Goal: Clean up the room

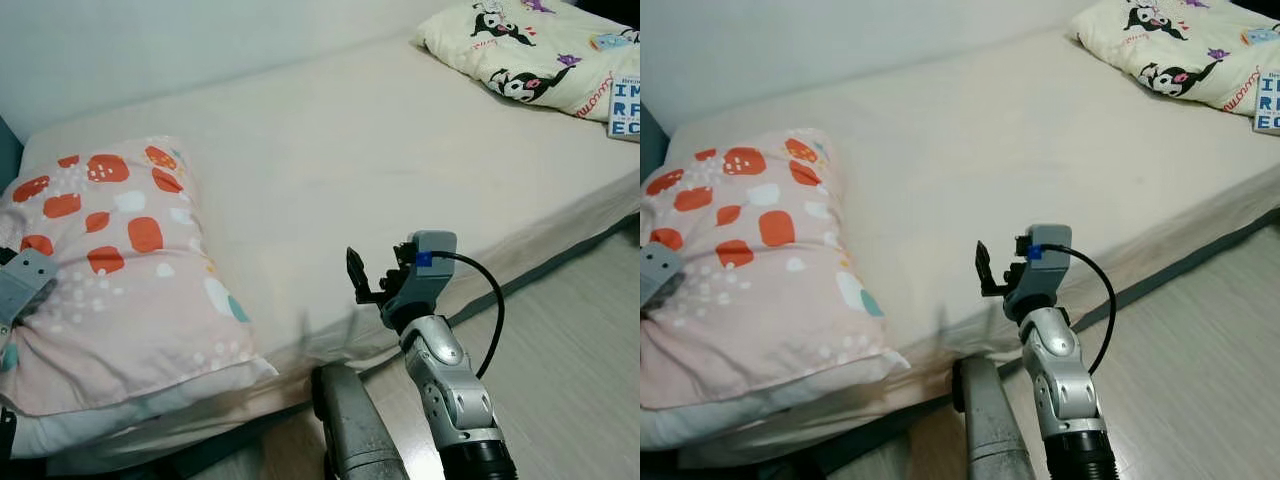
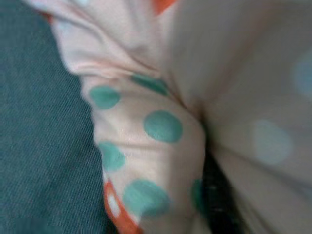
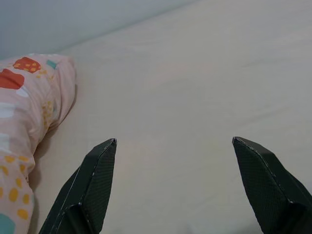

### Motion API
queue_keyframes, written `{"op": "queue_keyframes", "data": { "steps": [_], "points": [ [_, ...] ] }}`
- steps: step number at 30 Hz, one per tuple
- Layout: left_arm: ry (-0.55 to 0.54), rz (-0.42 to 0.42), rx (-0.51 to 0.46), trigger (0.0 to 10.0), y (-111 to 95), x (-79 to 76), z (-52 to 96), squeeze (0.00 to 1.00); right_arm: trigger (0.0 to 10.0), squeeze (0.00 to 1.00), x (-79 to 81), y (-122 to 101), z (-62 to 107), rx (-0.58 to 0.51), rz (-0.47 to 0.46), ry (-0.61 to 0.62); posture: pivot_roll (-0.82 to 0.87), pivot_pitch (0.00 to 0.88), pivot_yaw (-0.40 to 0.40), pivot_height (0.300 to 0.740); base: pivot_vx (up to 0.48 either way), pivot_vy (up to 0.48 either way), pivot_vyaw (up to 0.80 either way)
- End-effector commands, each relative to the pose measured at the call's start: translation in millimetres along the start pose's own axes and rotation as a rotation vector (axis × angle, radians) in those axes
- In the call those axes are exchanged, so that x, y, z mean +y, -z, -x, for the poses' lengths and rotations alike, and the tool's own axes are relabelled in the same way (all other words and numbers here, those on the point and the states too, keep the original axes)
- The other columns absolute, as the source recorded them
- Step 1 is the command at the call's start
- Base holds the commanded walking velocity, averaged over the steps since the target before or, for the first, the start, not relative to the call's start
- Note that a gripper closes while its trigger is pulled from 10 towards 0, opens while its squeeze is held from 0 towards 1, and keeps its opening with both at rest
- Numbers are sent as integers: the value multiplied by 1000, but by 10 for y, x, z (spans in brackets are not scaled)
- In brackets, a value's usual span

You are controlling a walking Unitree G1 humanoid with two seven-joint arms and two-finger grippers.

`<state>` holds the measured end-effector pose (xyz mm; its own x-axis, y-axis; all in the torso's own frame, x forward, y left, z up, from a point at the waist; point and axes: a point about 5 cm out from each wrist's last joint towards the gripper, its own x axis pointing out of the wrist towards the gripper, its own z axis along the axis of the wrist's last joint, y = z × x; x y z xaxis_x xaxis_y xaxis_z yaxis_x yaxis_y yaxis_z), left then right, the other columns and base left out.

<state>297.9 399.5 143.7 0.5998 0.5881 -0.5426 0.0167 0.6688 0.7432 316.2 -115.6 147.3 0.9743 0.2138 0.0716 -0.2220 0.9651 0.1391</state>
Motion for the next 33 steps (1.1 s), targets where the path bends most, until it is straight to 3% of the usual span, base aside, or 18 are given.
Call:
{"op": "queue_keyframes", "data": {
  "steps": [1,6,10,11,15,16,18,20,22,23,24,26,28,29,30,31,32,33],
  "points": [
    [9,-21,76,10000,130,-19,-11,1000,10000,0,19,22,0,3,-5,-6,-267,142,52,555,0,0,0],
    [35,-59,76,10000,81,27,12,1000,10000,0,12,18,-1,2,-3,-4,-269,141,53,555,0,0,0],
    [150,-203,-5,10000,-219,317,206,1000,10000,0,2,16,-7,1,-3,0,-259,136,52,555,0,0,0],
    [150,-203,-5,10000,-219,317,206,1000,10000,0,2,16,-7,1,-3,0,-259,136,52,555,0,0,0],
    [183,-241,-273,10000,-614,596,512,1000,10000,0,3,14,-18,-1,-4,0,-253,133,52,555,0,0,0],
    [183,-241,-273,10000,-614,596,512,1000,10000,0,3,14,-18,-1,-4,0,-253,133,52,555,0,0,0],
    [224,-233,-485,10000,-867,660,715,1000,10000,0,2,15,-24,-2,-5,1,-248,131,54,555,0,0,0],
    [271,-253,-629,10000,-1013,692,901,1000,10000,0,4,14,-27,-3,-5,1,-251,131,55,555,0,0,0],
    [336,-255,-740,10000,-1100,672,1038,1000,10000,0,5,15,-27,-4,-6,1,-251,129,55,555,0,0,0],
    [336,-255,-740,10000,-1100,672,1038,1000,10000,0,5,15,-27,-4,-6,1,-251,129,55,555,0,0,0],
    [463,-209,-905,10000,-1220,629,1246,1000,10000,0,2,16,-26,-3,-6,2,-250,130,54,555,0,0,0],
    [548,-188,-1022,10000,-1274,607,1396,1000,10000,0,-1,19,-26,-2,-5,2,-249,129,52,555,0,0,0],
    [680,-288,-1112,10000,-1258,457,1536,1000,10000,0,-9,17,-27,-2,-3,2,-248,130,51,555,0,0,0],
    [785,-353,-1135,10000,-1202,319,1588,443,10000,0,-15,15,-29,-2,-2,1,-246,129,51,555,0,0,0],
    [858,-394,-1146,10000,-1158,226,1621,443,10000,0,-19,13,-31,-2,-1,1,-246,129,51,555,0,0,0],
    [914,-432,-1145,10000,-1111,139,1631,0,10000,0,-23,13,-33,-2,1,2,-246,129,51,555,0,0,0],
    [914,-432,-1145,10000,-1111,139,1631,0,10000,0,-23,13,-33,-2,1,2,-246,129,51,555,0,0,0],
    [985,-481,-1127,10000,-1048,-14,1619,0,10000,0,-28,12,-36,-3,2,2,-244,130,51,555,0,0,0]
  ]
}}
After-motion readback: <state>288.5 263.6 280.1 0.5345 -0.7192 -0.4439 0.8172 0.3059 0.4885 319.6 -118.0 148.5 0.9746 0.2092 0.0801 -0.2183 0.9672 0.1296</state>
